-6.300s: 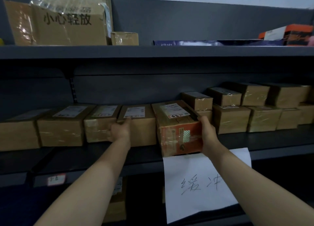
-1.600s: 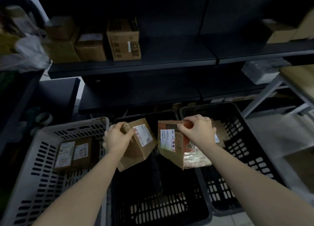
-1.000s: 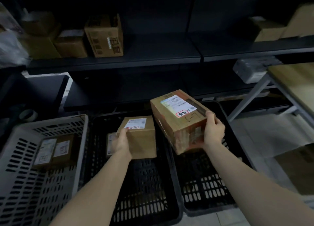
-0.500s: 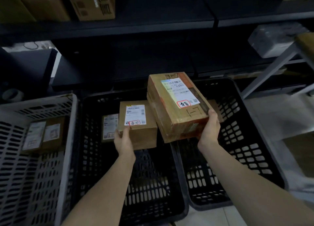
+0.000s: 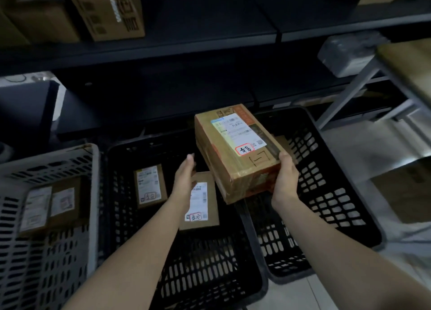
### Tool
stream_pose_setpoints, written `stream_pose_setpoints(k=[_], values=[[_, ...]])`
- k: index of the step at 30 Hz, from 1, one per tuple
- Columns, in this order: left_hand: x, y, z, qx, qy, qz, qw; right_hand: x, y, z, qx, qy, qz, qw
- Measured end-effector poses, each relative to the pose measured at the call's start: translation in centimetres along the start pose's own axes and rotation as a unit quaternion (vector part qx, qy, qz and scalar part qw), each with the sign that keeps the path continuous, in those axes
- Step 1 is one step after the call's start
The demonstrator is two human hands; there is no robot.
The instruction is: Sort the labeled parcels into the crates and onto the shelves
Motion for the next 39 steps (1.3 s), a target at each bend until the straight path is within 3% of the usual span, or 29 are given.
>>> stream_pose_setpoints(k=[4,8,14,21,28,32,36,39], values=[[2.3,2.2,-6.5,0.004,-0.144,-0.011,0.989,1.4,-1.1,1.8,0.001,-0.010,0.000,1.000],[4.0,2.6,-10.6,-0.042,-0.190,-0.039,0.980,1.2,-1.7,5.0,0.006,-0.025,-0.035,0.999],[6.4,-0.7,-17.9,-0.208,-0.244,-0.058,0.946,-0.8,-1.1,11.8,0.162,-0.081,-0.056,0.982],[7.1,-11.5,-20.4,-0.225,-0.235,0.056,0.944,-4.4,2.5,18.8,0.314,-0.099,-0.101,0.939],[4.4,-17.9,-17.2,-0.230,-0.067,0.162,0.957,-9.4,11.4,17.3,0.452,-0.210,-0.159,0.853],[3.1,-19.5,-15.7,-0.237,0.005,0.201,0.950,-9.2,13.6,15.4,0.445,-0.233,-0.176,0.847],[1.9,-18.5,-15.4,-0.371,0.041,0.159,0.914,-9.6,15.1,12.9,0.447,-0.259,-0.150,0.843],[1.1,-17.7,-16.7,-0.452,-0.021,0.088,0.887,-9.6,17.2,10.9,0.481,-0.305,-0.135,0.811]])
Point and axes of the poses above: each hand's wrist, its own x-axis away from the middle knuckle, its own z-axis out of the back of the hand, y = z × x, the point moved 9 cm from there along -x, towards the middle knuckle, and after that the axes turned 6 degrees about x, right-handed, at the moved point
